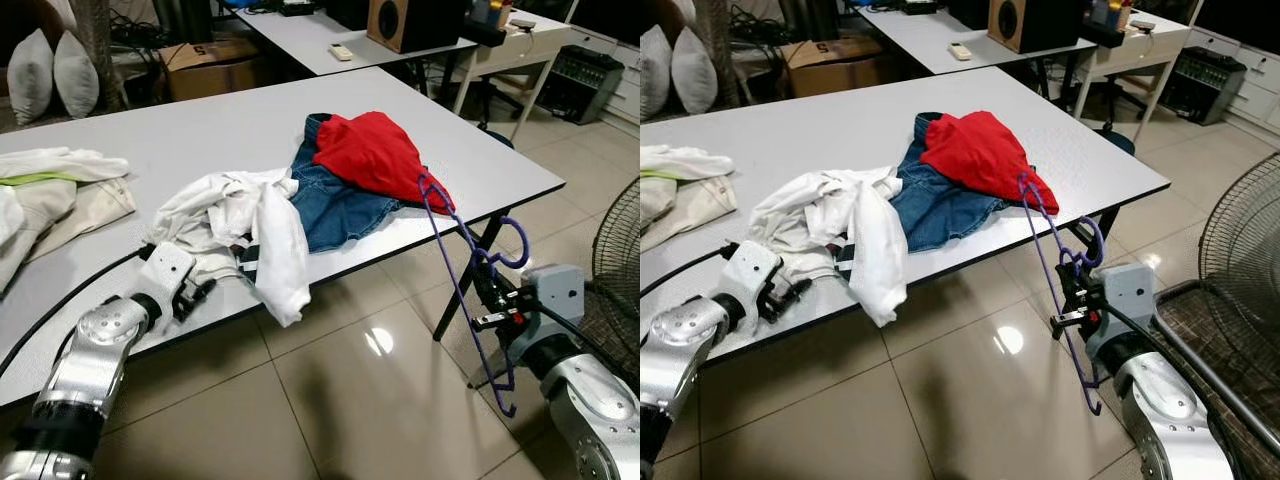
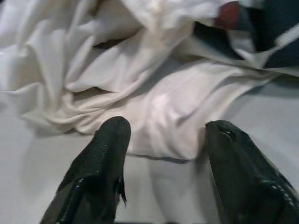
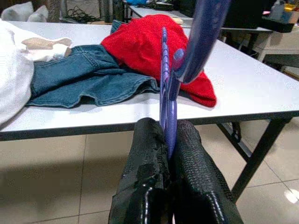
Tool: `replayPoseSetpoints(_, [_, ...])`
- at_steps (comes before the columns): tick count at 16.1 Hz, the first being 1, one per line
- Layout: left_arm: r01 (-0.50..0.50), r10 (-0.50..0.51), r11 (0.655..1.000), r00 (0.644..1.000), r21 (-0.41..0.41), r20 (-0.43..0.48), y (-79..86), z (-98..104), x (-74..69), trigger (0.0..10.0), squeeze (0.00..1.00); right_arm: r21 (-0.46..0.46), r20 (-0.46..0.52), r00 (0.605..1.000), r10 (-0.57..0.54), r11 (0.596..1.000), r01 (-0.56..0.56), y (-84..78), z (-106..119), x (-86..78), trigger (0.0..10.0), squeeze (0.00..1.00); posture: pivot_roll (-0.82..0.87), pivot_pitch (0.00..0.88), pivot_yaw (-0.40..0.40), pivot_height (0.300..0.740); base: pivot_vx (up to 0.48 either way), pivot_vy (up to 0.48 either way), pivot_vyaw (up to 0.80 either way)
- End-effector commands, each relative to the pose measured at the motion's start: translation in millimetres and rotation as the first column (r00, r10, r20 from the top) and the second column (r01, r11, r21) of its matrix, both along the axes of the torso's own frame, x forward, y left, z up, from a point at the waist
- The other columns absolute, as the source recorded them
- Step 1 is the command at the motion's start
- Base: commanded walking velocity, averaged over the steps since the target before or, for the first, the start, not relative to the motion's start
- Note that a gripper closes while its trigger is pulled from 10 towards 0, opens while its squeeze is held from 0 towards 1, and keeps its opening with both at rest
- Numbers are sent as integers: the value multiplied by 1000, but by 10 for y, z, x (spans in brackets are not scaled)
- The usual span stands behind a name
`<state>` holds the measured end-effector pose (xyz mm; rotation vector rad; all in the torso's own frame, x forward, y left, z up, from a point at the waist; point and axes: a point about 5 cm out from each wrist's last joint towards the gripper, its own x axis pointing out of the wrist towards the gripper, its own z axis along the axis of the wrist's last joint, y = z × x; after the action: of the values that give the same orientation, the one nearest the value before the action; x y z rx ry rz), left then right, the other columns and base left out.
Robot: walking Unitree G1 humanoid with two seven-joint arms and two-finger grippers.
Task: Hang hanger
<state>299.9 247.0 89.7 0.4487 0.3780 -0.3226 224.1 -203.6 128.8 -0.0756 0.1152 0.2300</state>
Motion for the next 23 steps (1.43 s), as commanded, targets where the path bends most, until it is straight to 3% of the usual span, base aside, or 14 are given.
replayPoseSetpoints(1, [-4, 4, 1000, 1000, 25, 7, 8, 5, 27, 0, 0, -17, 12, 1000, -2, 1000, 2, -9, 17, 5, 10000, 0, -213, 0, 24, 740, 0, 0, 0])
replayPoseSetpoints(3, [5, -5, 1000, 999, 1, 42, -28, 49, 59, 0, 0, -20, 11, 1000, 1, 1000, -1, -3, 15, 1, 10000, 0, -216, 0, 27, 740, 0, 0, 0])
replayPoseSetpoints(4, [69, -62, 994, 995, -88, 76, -116, 111, 51, 5882, 0, -22, 9, 1000, 0, 1000, 0, -11, 13, -15, 10000, 0, -216, 0, 27, 740, 0, 0, 0])
replayPoseSetpoints(5, [108, -94, 986, 989, -124, 115, -157, 166, 40, 9843, 0, -23, 7, 1000, -1, 1000, 1, -25, 11, -23, 10000, 0, -215, 0, 28, 740, 0, 0, 0])
replayPoseSetpoints(6, [120, -87, 975, 981, -185, 176, -182, 250, 49, 10000, 0, -27, 5, 1000, -3, 1000, 3, -45, 5, -27, 10000, 0, -212, 0, 28, 740, 0, 0, 0])
replayPoseSetpoints(8, [204, -124, 938, 953, -280, 278, -252, 405, 39, 10000, 0, -30, 5, 1000, -6, 1000, 6, -63, 5, -20, 10000, 0, -207, 0, 26, 740, 0, 0, 0])
replayPoseSetpoints(9, [298, -195, 900, 928, -319, 317, -343, 476, -3, 10000, 1000, -30, 6, 1000, -6, 1000, 6, -61, 5, -12, 10000, 0, -203, 0, 25, 740, 0, 0, 0])
replayPoseSetpoints(12, [424, -371, 830, 905, -361, 209, -537, 367, -142, 10000, 1000, -30, 7, 1000, 2, 1000, -2, -32, -2, -2, 10000, 0, -200, 0, 24, 740, 0, 0, 0])
replayPoseSetpoints(14, [391, -392, 865, 918, -313, 62, -585, 147, -188, 10000, 1000, -27, 8, 1000, 9, 1000, -9, -7, -2, -1, 10000, 0, -202, 0, 30, 740, 0, 0, 0])
replayPoseSetpoints(18, [355, -362, 885, 932, -300, 35, -617, 84, -125, 10000, 1000, -22, 5, 1000, 9, 1000, -9, 7, -10, -11, 10000, 0, -204, 0, 35, 740, 0, 0, 0])
replayPoseSetpoints(20, [340, -352, 864, 935, -371, 37, -729, 66, -98, 10000, 992, -20, 7, 1000, 9, 1000, -9, 15, -11, -8, 10000, 0, -208, 0, 39, 740, 0, 0, 0])
replayPoseSetpoints(21, [340, -356, 855, 934, -392, 33, -784, 53, -93, 4863, 169, -20, 7, 1000, 9, 1000, -9, 17, -12, -8, 10000, 0, -209, 0, 41, 740, 0, 0, 0])
replayPoseSetpoints(22, [340, -360, 861, 933, -379, 17, -791, 21, -95, 0, 0, -20, 7, 1000, 9, 1000, -9, 17, -12, -8, 10000, 0, -210, 0, 42, 740, 0, 0, 0])
replayPoseSetpoints(23, [337, -359, 865, 933, -371, 10, -787, 5, -95, 0, 0, -20, 8, 1000, 9, 1000, -9, 17, -12, -7, 10000, 0, -210, 0, 42, 740, 0, 0, 0])
